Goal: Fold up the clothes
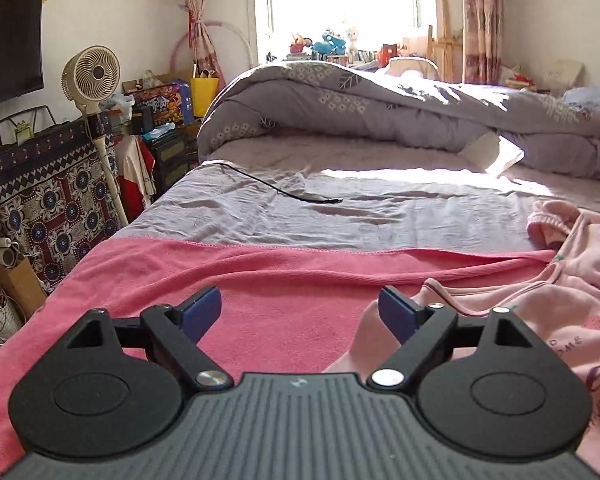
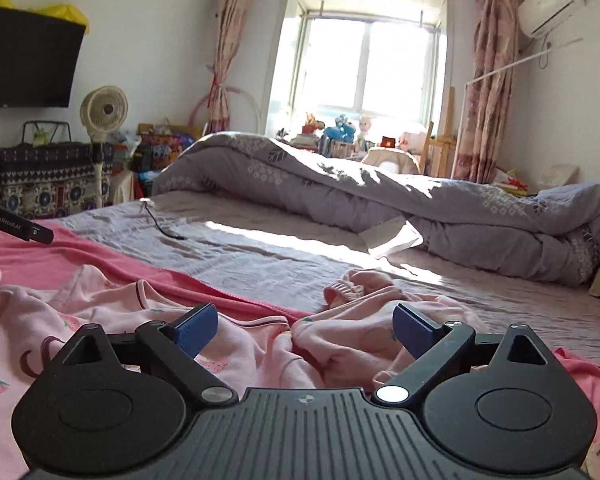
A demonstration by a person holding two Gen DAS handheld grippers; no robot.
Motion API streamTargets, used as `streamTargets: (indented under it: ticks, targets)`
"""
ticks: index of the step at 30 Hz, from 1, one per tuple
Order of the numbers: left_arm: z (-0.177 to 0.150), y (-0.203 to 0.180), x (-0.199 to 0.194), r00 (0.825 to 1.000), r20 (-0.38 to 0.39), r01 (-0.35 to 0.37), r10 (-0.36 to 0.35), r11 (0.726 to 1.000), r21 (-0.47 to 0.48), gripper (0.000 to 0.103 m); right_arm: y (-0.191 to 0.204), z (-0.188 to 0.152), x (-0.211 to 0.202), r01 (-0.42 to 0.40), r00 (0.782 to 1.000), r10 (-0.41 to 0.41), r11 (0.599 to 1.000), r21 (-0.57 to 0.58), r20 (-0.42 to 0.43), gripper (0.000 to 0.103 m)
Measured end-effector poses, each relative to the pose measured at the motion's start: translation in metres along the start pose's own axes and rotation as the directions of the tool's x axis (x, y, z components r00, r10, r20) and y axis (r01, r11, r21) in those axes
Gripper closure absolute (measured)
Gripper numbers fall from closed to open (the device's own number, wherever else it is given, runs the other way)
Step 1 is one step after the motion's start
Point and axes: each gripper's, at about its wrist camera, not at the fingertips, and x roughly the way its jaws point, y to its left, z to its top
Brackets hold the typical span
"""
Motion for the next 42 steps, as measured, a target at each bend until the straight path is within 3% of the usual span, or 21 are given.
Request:
streamTargets:
  ticks: [4,5,8,16,17,20,23,28,31,33,39,40,42]
  targets:
    - [-0.067,-0.014,-0.084,0.984,0.028,0.17,-0.176,0.975,0.143,0.008,-0.01,-0.028,-0.101,-0.029,0.997,0.025,0.998,0.064,0.068,0.0]
    - [-0.089,-0.023,-0.101,0.976,0.014,0.211,-0.218,0.957,0.201,0.003,-0.004,-0.04,-0.119,-0.023,0.998,0.019,0.998,0.051,0.064,0.0]
    - [-0.139,-0.051,-0.137,0.945,-0.066,0.325,-0.321,0.891,0.316,0.002,0.018,-0.072,-0.16,-0.007,1.0,0.007,1.0,0.016,0.019,0.0]
    - [-0.157,-0.1,-0.165,0.926,-0.016,0.361,-0.377,0.872,0.332,0.0,0.066,-0.107,-0.187,-0.049,0.999,0.051,0.994,0.098,-0.016,0.0]
    - [-0.157,-0.102,-0.166,0.931,0.005,0.341,-0.365,0.874,0.345,0.0,0.069,-0.11,-0.191,-0.054,0.998,0.056,0.992,0.11,-0.009,0.0]
    - [-0.17,-0.115,-0.157,0.983,0.059,0.128,-0.173,0.881,0.456,0.0,0.074,-0.114,-0.195,-0.063,0.998,0.063,0.99,0.13,-0.002,0.0]
    - [-0.183,-0.125,-0.146,0.993,0.116,-0.067,0.005,0.839,0.539,0.0,0.076,-0.119,-0.197,-0.062,0.998,0.064,0.987,0.152,-0.009,0.0]
    - [-0.182,-0.115,-0.151,0.997,0.071,-0.01,-0.027,0.883,0.47,0.001,0.082,-0.124,-0.197,-0.072,0.997,0.075,0.983,0.166,-0.011,0.0]
    - [-0.175,-0.114,-0.156,0.993,0.045,0.082,-0.11,0.908,0.412,0.001,0.087,-0.126,-0.195,-0.077,0.997,0.081,0.982,0.171,-0.015,0.0]
    - [-0.173,-0.117,-0.159,0.987,0.033,0.131,-0.157,0.909,0.395,0.0,0.09,-0.128,-0.194,-0.079,0.996,0.084,0.981,0.177,-0.02,0.0]
    - [-0.177,-0.119,-0.159,0.978,0.009,0.188,-0.209,0.897,0.4,0.0,0.087,-0.127,-0.194,-0.064,0.997,0.07,0.981,0.181,-0.024,0.0]
    - [-0.178,-0.121,-0.155,0.978,0.001,0.188,-0.207,0.892,0.412,0.0,0.088,-0.127,-0.192,-0.063,0.997,0.067,0.982,0.178,-0.022,0.0]
    - [-0.179,-0.132,-0.145,0.989,0.034,0.115,-0.147,0.881,0.459,0.0,0.088,-0.126,-0.189,-0.06,0.998,0.063,0.983,0.171,-0.018,0.0]
